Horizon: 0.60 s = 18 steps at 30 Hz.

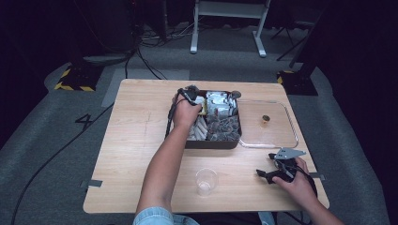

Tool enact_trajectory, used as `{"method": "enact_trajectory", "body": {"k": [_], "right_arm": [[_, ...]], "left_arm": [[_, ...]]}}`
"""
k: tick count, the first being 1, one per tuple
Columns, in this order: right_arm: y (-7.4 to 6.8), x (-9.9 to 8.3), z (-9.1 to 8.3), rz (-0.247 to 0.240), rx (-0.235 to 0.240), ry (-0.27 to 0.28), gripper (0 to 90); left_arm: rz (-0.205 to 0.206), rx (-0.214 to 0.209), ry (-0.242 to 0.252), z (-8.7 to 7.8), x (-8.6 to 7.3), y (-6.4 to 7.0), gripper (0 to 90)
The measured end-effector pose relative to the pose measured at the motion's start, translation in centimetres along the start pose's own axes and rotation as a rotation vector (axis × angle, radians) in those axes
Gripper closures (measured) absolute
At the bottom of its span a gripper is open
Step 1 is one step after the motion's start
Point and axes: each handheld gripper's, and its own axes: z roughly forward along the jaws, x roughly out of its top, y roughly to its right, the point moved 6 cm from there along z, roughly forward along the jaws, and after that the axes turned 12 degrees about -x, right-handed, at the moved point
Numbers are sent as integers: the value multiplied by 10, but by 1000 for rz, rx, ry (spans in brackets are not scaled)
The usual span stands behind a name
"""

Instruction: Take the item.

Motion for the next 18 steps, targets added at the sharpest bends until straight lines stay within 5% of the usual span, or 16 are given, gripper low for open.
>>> {"method": "enact_trajectory", "body": {"k": [9, 14, 18], "right_arm": [[0, 0, 0, -1, 1, 1, 76], [0, 0, 0, -1, 1, 1, 77], [0, 0, 0, -1, 1, 1, 77]], "left_arm": [[-5, 9, -37, 1, -3, 2, 671], [11, 19, -52, 2, -5, 0, 672], [43, 31, -68, 3, -5, 1, 759]]}}
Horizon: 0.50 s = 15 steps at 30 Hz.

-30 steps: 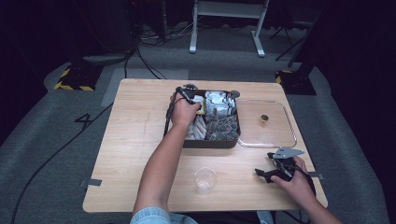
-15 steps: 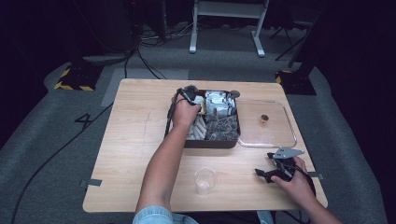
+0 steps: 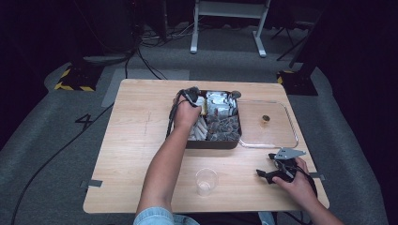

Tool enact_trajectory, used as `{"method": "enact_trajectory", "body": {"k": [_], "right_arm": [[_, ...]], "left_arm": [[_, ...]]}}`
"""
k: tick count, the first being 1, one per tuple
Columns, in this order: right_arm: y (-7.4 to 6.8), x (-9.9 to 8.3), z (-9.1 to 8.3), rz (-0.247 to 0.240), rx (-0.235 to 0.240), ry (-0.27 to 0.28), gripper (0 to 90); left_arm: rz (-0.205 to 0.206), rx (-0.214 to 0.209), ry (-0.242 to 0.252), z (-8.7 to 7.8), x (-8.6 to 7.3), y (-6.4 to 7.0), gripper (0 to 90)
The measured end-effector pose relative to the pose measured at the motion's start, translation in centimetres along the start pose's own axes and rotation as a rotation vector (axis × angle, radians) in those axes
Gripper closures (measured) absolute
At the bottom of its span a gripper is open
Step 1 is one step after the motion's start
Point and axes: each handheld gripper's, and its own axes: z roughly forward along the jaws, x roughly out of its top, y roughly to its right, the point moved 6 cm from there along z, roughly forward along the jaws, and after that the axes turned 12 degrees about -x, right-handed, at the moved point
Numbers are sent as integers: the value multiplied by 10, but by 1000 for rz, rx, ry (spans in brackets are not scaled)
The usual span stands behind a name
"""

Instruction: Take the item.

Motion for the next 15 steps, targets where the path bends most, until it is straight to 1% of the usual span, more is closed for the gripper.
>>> {"method": "enact_trajectory", "body": {"k": [1, 2, 3, 4, 5, 7, 9, 11, 15], "right_arm": [[0, 0, 0, 0, 0, 0, 77], [0, 0, 0, 0, 0, 0, 77], [0, 0, 0, 0, 0, 0, 77], [0, 0, 0, 0, 0, 0, 77], [0, 0, 0, 0, 0, 0, 77], [0, 0, 0, 0, 0, 0, 77], [0, 0, 0, 0, 0, 0, 77], [0, 0, 0, 0, 0, 0, 77], [0, 0, 0, 0, 0, 0, 77]], "left_arm": [[9, 6, -4, -1, 0, 1, 759], [15, 9, -7, -1, 0, 1, 798], [22, 13, -13, -2, 0, 2, 857], [28, 18, -19, -3, 0, 2, 857], [60, 33, -27, -5, 1, 3, 897], [68, 33, -30, -5, 1, 4, 899], [74, 26, -19, -6, 2, 6, 900], [69, 21, -22, -8, 2, 8, 900], [88, 28, -3, -13, 6, 9, 900]]}}
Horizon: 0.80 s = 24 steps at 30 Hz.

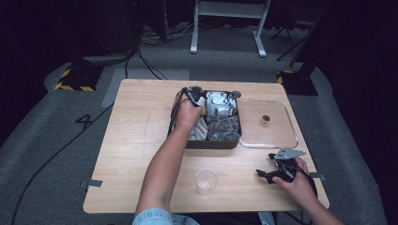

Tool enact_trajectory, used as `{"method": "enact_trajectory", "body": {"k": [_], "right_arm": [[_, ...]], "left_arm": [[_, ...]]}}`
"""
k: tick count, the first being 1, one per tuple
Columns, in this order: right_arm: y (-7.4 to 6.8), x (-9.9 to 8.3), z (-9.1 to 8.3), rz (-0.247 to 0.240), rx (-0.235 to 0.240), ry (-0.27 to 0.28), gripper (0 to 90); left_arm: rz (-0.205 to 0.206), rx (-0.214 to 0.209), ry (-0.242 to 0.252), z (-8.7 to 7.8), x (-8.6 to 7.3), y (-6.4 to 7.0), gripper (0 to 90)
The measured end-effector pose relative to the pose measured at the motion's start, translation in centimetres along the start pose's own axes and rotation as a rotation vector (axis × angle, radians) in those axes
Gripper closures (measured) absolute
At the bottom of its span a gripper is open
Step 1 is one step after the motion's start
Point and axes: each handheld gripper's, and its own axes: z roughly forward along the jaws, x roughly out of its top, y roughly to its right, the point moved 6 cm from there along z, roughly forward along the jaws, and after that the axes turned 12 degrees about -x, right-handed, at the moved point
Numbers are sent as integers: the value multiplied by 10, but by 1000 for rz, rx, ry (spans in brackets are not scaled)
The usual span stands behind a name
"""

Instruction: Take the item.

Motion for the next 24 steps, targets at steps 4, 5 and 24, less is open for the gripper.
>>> {"method": "enact_trajectory", "body": {"k": [4, 5, 24], "right_arm": [[0, 0, 0, 1, 0, -1, 77], [0, 0, 0, 1, 0, -1, 77], [0, 0, 0, 1, 1, -1, 77]], "left_arm": [[-2, 6, 14, -7, 3, 0, 900], [-8, 8, 19, -8, 4, 0, 900], [13, -4, 133, -53, 18, 7, 900]]}}
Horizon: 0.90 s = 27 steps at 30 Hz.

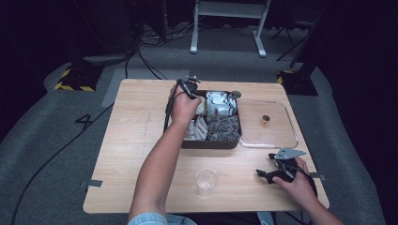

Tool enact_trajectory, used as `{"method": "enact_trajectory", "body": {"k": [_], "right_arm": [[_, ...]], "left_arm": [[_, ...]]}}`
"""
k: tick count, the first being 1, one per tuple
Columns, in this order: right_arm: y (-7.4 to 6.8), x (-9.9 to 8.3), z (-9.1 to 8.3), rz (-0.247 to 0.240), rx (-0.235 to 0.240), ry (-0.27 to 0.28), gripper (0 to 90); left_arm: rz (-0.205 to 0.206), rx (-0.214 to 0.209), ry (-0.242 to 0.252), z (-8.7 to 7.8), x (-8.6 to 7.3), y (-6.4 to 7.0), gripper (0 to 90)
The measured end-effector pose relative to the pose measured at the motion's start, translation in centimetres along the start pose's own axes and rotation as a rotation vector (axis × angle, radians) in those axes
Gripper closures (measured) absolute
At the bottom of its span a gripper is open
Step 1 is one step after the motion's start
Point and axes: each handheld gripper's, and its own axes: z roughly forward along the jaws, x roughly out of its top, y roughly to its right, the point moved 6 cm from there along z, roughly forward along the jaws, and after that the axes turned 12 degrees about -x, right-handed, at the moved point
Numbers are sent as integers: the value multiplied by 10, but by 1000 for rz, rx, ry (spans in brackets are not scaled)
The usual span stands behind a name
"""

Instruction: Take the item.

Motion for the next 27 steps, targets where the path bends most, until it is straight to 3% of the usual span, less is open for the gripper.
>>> {"method": "enact_trajectory", "body": {"k": [8, 27], "right_arm": [[0, 0, 0, -2, 0, 1, 79], [0, 0, 0, 0, 0, 1, 79]], "left_arm": [[26, -27, 49, -28, 5, 6, 900], [189, -159, 145, -99, -2, 34, 900]]}}
